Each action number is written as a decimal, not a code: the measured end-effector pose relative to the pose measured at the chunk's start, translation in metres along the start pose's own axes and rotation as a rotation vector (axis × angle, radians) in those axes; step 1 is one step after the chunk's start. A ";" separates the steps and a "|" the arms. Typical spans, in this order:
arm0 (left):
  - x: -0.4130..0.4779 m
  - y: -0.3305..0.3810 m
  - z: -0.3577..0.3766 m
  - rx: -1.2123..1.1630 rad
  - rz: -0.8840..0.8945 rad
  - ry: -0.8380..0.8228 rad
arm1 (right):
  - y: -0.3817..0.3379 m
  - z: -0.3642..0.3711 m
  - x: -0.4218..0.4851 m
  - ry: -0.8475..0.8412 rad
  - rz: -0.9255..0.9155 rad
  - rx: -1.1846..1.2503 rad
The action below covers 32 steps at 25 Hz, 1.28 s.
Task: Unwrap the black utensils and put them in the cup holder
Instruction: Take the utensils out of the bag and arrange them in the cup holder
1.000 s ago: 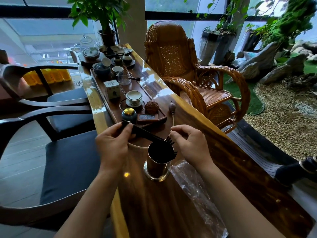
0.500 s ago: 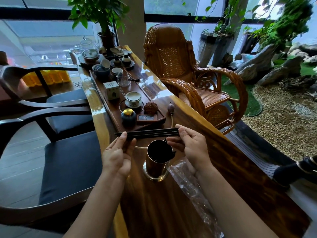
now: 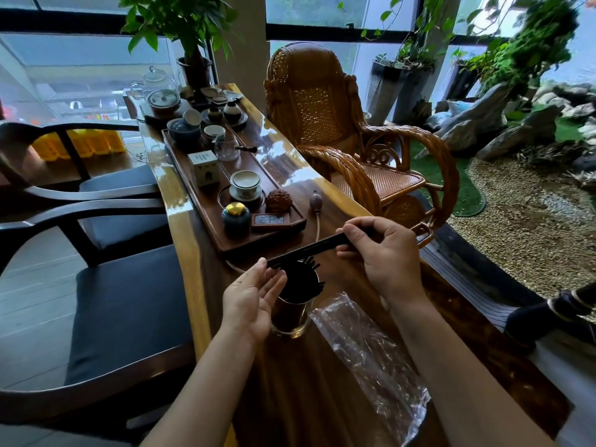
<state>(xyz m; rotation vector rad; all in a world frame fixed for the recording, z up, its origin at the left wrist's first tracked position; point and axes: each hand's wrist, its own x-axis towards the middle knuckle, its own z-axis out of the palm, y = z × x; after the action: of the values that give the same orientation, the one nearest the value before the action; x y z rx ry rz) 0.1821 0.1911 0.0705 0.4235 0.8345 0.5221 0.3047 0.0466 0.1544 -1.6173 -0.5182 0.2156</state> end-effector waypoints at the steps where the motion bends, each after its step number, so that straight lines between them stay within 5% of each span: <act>1: 0.001 -0.001 -0.004 0.136 0.077 0.023 | -0.003 -0.005 0.002 -0.011 -0.036 -0.072; 4: 0.002 -0.004 -0.021 0.586 0.335 0.017 | -0.006 -0.012 0.007 -0.048 -0.107 -0.287; 7: 0.001 -0.010 -0.037 0.788 0.445 -0.047 | -0.002 -0.002 0.010 -0.081 -0.104 -0.394; 22: 0.006 -0.022 -0.060 0.996 0.499 -0.110 | 0.030 0.027 0.030 -0.117 -0.118 -0.759; 32: 0.003 -0.027 -0.057 1.080 0.553 -0.132 | 0.061 0.076 0.040 -0.401 -0.092 -0.948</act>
<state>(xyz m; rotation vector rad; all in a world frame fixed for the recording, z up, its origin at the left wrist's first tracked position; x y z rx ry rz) 0.1457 0.1800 0.0197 1.6958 0.8154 0.5013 0.3193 0.1301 0.0918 -2.4757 -1.1108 0.2429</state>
